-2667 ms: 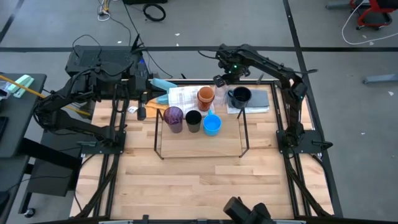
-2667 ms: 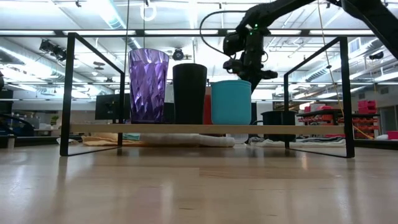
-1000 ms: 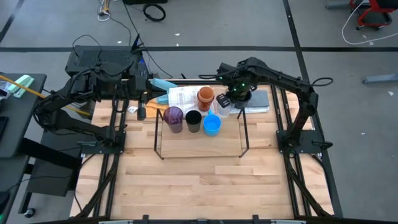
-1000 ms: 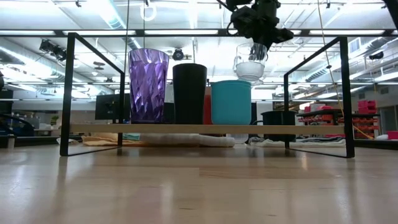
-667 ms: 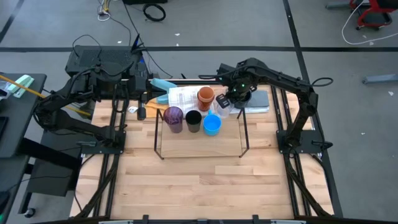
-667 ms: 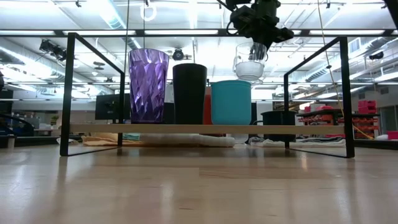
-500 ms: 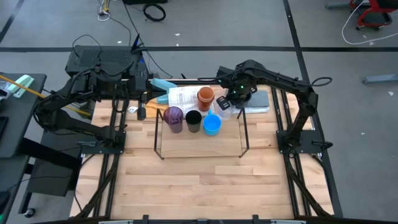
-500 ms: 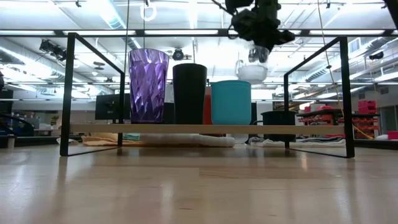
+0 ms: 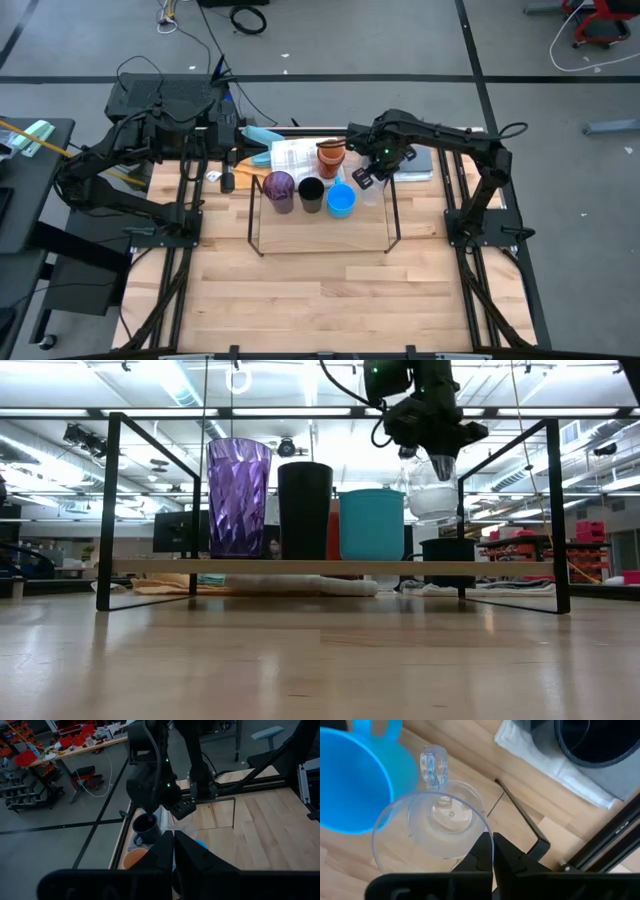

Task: Stack small to large cups/mugs on shelf
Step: Put the top transparent mug on the shelf

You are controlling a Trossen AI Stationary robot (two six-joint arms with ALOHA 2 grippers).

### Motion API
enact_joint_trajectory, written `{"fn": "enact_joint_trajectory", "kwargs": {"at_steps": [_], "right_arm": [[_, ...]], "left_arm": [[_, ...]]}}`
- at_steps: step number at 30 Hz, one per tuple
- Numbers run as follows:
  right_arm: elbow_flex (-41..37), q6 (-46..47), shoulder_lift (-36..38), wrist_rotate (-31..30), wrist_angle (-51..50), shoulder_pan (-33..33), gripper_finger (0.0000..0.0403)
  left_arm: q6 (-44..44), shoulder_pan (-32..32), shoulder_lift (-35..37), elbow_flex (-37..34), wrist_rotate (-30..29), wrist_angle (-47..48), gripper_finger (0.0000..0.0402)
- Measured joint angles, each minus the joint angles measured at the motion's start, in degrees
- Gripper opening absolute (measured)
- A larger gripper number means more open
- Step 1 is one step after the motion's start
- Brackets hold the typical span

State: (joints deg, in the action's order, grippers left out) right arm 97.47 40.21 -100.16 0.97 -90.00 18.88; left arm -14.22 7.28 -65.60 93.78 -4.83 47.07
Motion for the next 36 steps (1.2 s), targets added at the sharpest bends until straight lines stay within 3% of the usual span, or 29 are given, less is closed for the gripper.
{"fn": "enact_joint_trajectory", "kwargs": {"at_steps": [36], "right_arm": [[-1.2, 10.1, 0.1, 1.9, 1.2, -2.7, 0.0006]], "left_arm": [[-0.5, 0.0, 0.0, 0.0, 0.0, -0.1, 0.0027]]}}
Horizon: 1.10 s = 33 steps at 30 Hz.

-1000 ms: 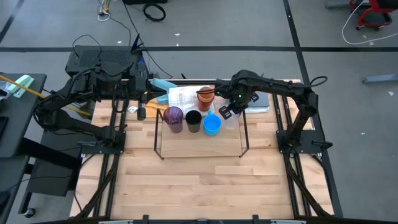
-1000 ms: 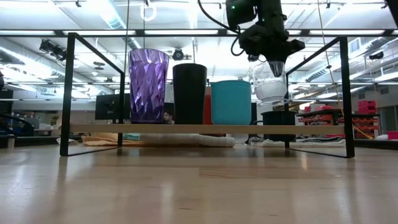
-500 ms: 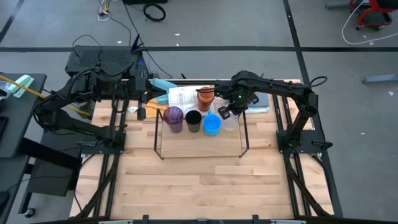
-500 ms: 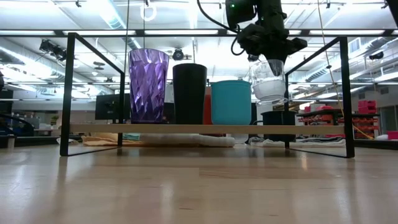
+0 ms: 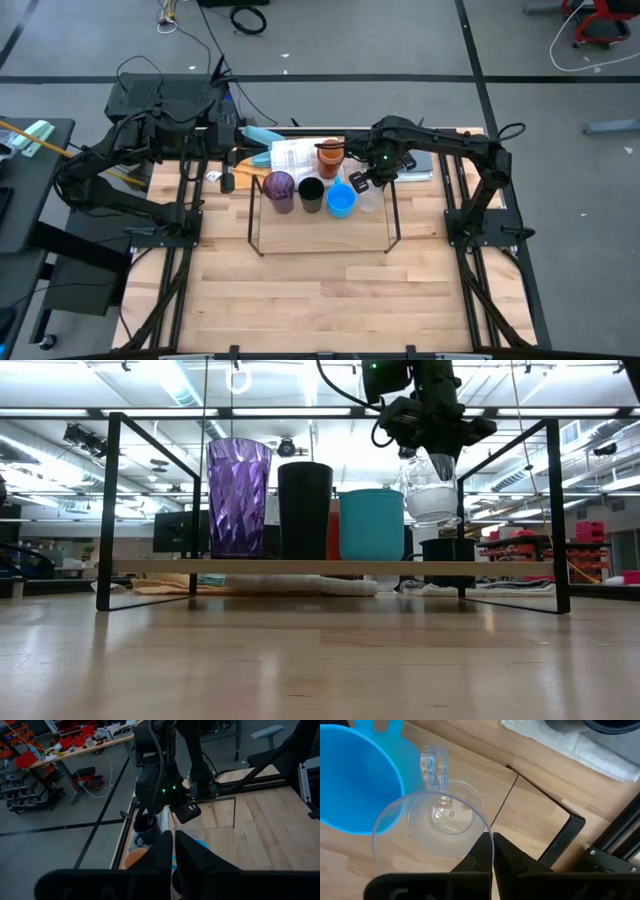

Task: Stack small to large cups/mugs on shelf
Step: Put the top transparent mug on the shelf

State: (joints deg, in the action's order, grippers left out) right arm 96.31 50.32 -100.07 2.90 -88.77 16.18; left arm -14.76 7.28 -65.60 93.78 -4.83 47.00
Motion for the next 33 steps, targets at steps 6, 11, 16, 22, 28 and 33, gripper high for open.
{"fn": "enact_joint_trajectory", "kwargs": {"at_steps": [6, 11, 16, 22, 28, 33], "right_arm": [[0.0, 1.1, 0.0, 0.0, 0.0, -0.6, 0.0009], [0.0, 2.1, 0.0, 0.0, 0.2, -1.0, 0.0007], [0.0, 2.2, -0.3, -0.3, 0.3, -1.0, 0.0009], [-3.5, 2.7, -0.4, 0.0, 3.2, -1.0, 0.0008], [-5.8, 2.6, -0.4, 0.4, 4.1, -1.1, 0.0009], [-7.6, 3.0, -0.4, 0.6, 7.5, -1.1, 0.0008]], "left_arm": [[0.0, 0.0, 0.0, 0.0, 0.0, 0.0, 0.0026], [0.0, 0.0, 0.0, 0.0, 0.0, 0.0, 0.0033], [0.0, 0.0, 0.0, 0.0, 0.0, 0.0, 0.0031], [0.0, 0.0, 0.0, 0.0, 0.0, 0.0, 0.0022], [0.0, 0.0, 0.0, 0.0, 0.0, 0.0, 0.0023], [0.0, 0.0, 0.0, 0.0, 0.0, 0.0, 0.0031]]}}
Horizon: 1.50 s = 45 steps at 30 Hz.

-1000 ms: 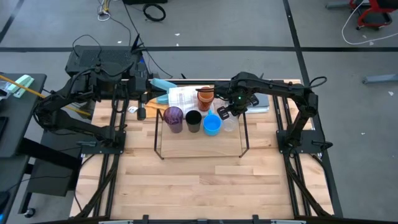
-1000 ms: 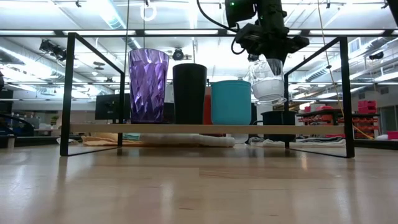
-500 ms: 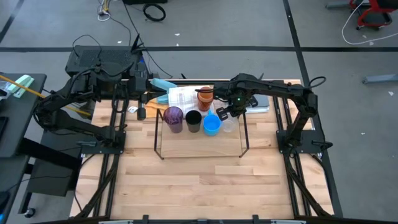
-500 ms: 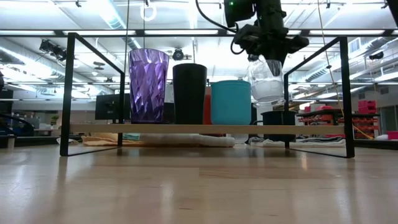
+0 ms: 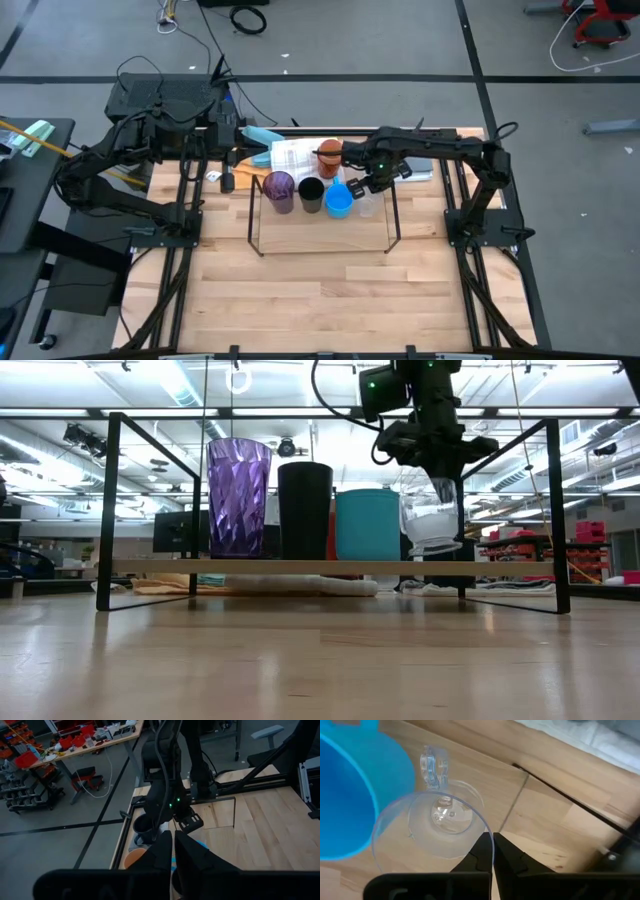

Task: Stack small to large cups/mugs on shelf
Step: Put the top transparent mug on the shelf

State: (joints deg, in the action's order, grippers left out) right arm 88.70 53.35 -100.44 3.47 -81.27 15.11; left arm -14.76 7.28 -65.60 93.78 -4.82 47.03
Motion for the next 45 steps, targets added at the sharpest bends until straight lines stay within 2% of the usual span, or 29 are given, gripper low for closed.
{"fn": "enact_joint_trajectory", "kwargs": {"at_steps": [11, 26, 33, 45], "right_arm": [[-1.2, -0.9, 0.0, 0.0, 1.3, 0.2, 0.0008], [-1.2, -3.5, 0.0, -1.3, 1.0, 1.0, 0.0015], [-1.2, -5.3, 0.0, -0.6, 1.1, 1.0, 0.0031], [-1.2, -5.5, 0.0, -0.2, 1.3, 1.0, 0.0063]], "left_arm": [[0.0, 0.0, 0.0, 0.0, 0.0, 0.0, 0.0021], [0.0, 0.0, 0.0, 0.0, 0.0, 0.0, 0.0032], [0.0, 0.0, 0.0, 0.0, 0.0, 0.0, 0.0023], [0.0, 0.0, 0.0, 0.0, 0.0, 0.0, 0.0036]]}}
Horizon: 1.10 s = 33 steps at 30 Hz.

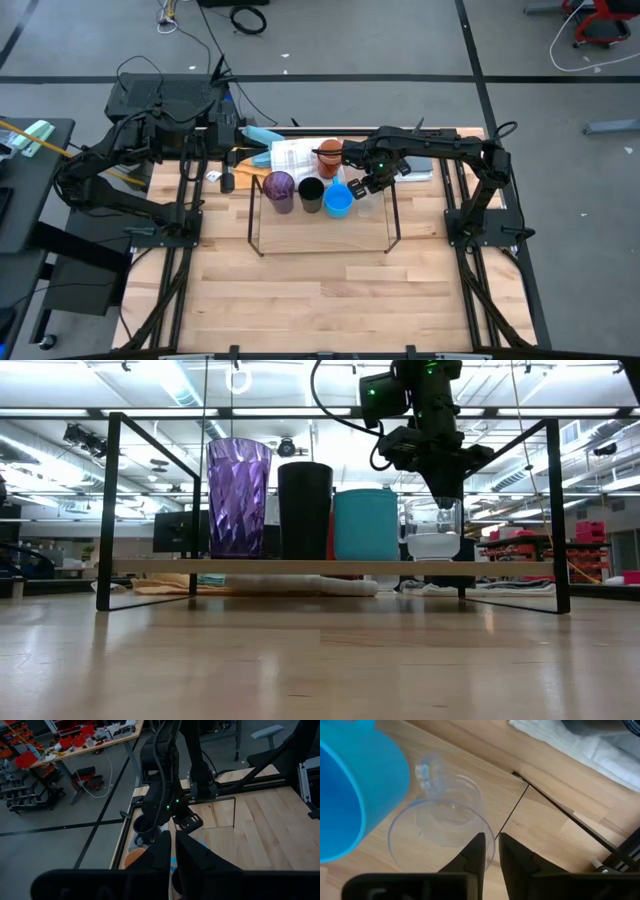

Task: Stack small to large cups/mugs on shelf
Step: Put the top transparent mug on the shelf, then put the orange cup on the shelf

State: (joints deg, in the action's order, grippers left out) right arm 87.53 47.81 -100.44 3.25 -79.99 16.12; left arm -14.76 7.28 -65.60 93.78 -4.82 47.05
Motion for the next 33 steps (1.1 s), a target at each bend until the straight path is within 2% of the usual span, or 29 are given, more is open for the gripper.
{"fn": "enact_joint_trajectory", "kwargs": {"at_steps": [10, 17, 23, 33], "right_arm": [[0.0, -0.3, 0.3, -0.1, -0.1, 0.8, 0.0067], [0.1, -0.4, 3.0, -0.3, -1.3, 2.4, 0.0067], [1.5, -0.7, 6.8, -0.4, -0.1, 3.4, 0.0067], [9.2, -4.7, 17.7, -0.5, 6.8, 3.1, 0.0067]], "left_arm": [[0.0, 0.0, 0.0, 0.0, 0.0, 0.0, 0.0025], [0.0, 0.0, 0.0, 0.0, 0.0, 0.4, 0.0033], [0.0, 0.0, 0.0, 0.0, 0.0, 0.5, 0.0034], [0.6, 0.0, 0.0, 0.0, 0.0, 0.3, 0.0024]]}}
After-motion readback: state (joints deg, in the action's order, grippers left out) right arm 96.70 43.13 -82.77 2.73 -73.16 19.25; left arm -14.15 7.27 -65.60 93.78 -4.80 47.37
